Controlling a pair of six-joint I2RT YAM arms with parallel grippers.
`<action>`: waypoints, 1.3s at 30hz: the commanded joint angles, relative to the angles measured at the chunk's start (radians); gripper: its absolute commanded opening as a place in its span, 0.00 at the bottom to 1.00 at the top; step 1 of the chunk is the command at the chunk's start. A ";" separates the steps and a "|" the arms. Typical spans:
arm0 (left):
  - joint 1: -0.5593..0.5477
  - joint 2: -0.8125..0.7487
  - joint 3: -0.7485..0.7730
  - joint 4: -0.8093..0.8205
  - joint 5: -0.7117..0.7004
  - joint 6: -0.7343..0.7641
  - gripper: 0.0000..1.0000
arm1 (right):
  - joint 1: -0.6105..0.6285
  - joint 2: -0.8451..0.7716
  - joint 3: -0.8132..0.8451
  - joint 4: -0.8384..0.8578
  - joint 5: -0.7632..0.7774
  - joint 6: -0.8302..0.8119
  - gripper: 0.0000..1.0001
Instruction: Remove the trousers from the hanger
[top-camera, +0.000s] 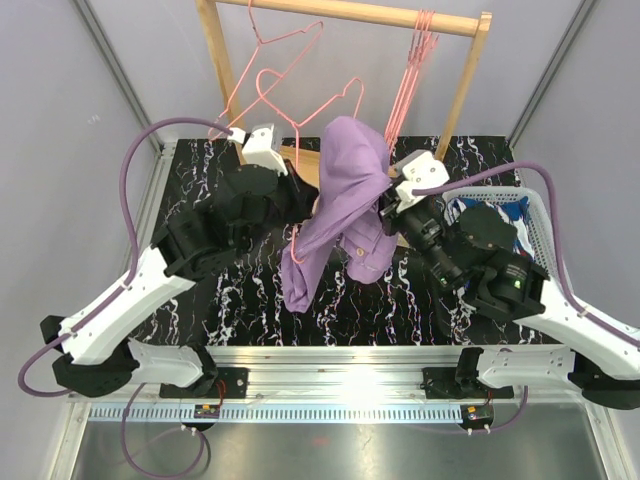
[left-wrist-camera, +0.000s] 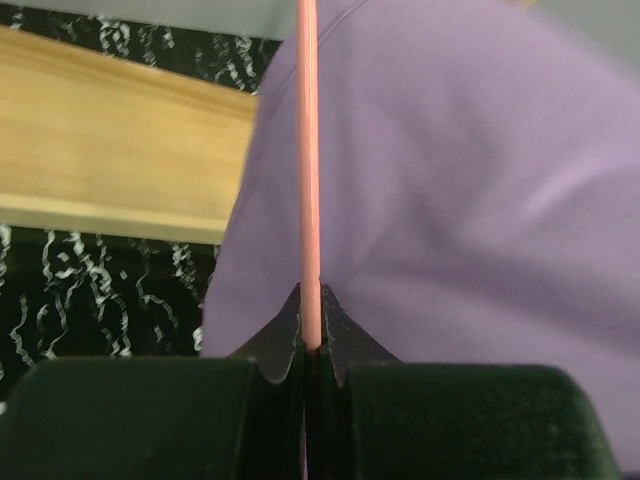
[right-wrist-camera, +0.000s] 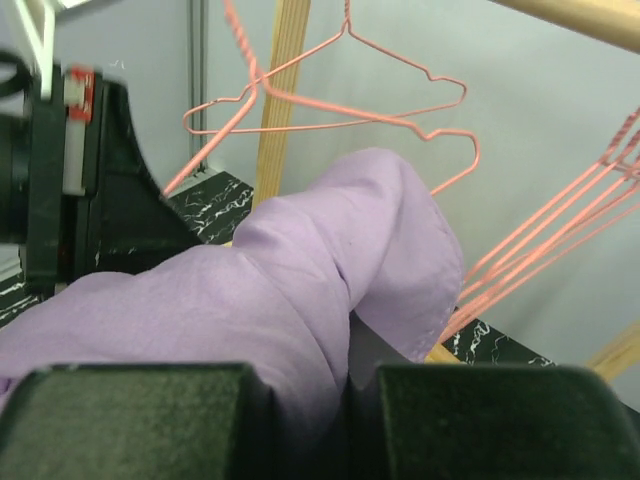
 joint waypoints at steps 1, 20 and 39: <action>0.003 -0.060 -0.078 -0.033 -0.072 0.020 0.00 | 0.004 -0.060 0.166 0.091 0.000 0.035 0.00; 0.020 -0.244 -0.299 -0.098 -0.165 0.038 0.00 | 0.004 0.041 0.616 -0.084 0.585 -0.374 0.00; 0.025 -0.269 -0.354 -0.067 -0.151 0.072 0.00 | 0.003 -0.157 0.150 0.295 0.839 -0.951 0.00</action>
